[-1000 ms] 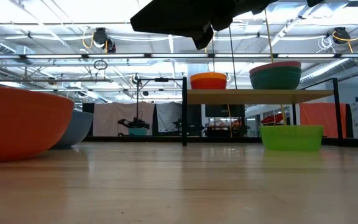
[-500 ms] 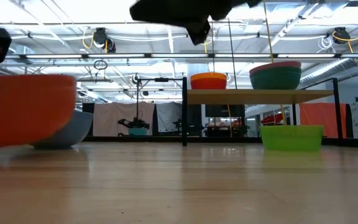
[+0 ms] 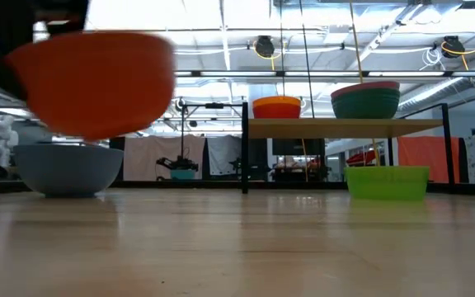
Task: Place and stack bowls onto a shelf
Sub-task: Stack the large orange bowl on top of the large pink bowl on the shelf
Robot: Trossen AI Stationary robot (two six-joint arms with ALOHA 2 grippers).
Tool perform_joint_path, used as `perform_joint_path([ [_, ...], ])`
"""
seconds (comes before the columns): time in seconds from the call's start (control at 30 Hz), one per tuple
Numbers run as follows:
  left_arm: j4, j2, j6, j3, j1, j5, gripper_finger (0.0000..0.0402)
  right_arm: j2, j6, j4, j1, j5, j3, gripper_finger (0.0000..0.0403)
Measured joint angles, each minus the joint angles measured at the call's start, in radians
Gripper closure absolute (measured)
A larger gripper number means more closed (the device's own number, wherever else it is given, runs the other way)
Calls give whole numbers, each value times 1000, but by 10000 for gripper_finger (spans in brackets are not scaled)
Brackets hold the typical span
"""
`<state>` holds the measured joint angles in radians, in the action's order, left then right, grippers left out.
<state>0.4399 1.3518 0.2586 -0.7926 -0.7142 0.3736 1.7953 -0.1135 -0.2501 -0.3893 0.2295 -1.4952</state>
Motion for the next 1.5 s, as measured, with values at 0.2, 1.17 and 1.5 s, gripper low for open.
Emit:
perform_joint_path([
  [0.2, -56, 0, 189, -57, 149, -206, 394, 0, -81, -150, 16, -13, -52, 342],
  [1.17, -191, 6, 376, -63, 326, -359, 358, 20, -296, -223, 102, -280, -56, 336],
  [1.5, -312, 6, 407, -62, 318, -196, 264, 20, -291, -259, 102, -290, -54, 396],
])
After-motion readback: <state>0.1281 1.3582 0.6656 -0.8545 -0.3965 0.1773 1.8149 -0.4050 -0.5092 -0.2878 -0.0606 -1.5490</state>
